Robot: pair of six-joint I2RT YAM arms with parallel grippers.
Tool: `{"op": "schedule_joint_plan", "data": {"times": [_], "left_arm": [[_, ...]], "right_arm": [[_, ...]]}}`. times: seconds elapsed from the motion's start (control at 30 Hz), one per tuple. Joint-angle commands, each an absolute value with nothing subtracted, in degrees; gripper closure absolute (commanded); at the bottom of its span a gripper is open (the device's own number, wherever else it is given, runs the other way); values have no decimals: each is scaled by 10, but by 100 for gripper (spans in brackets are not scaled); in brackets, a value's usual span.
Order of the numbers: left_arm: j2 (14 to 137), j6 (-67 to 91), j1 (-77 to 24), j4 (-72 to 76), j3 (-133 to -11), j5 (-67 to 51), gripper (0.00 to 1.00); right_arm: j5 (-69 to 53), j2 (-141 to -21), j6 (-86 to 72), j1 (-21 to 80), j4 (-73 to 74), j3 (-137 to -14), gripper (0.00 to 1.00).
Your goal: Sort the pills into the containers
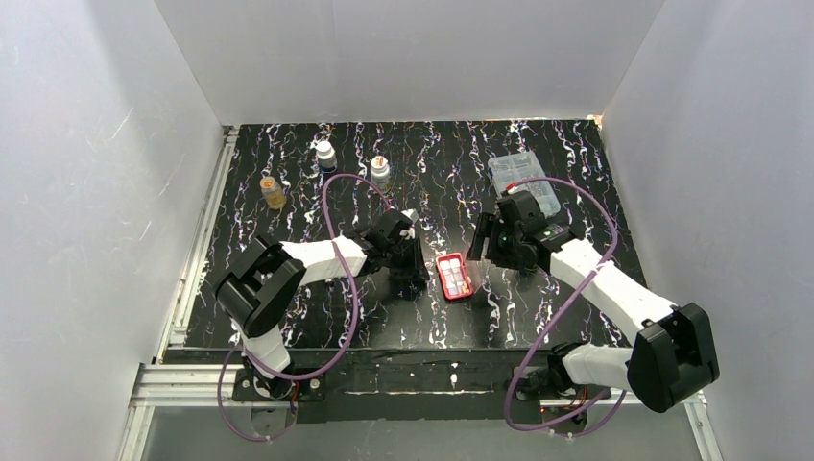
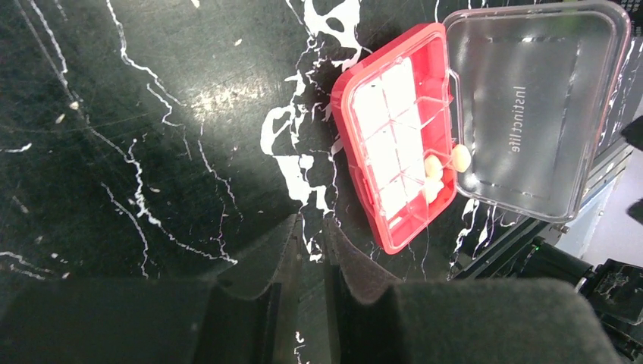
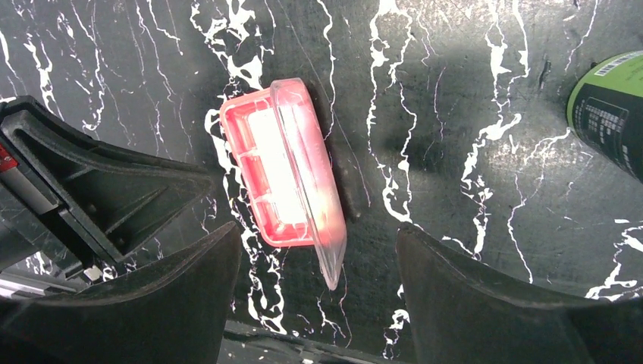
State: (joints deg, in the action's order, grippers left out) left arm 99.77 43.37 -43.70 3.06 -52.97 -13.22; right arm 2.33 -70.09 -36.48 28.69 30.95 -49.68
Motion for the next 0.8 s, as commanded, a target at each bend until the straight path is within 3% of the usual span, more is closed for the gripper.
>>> {"op": "schedule_joint_plan", "data": {"times": [0.0, 0.77], "left_arm": [[1010, 447, -435, 48, -551, -155, 86], [1063, 468, -440, 76, -576, -203, 92]], "right_arm": [[10, -717, -372, 291, 270, -481, 19], [-40, -780, -400, 338, 272, -538, 19]]}}
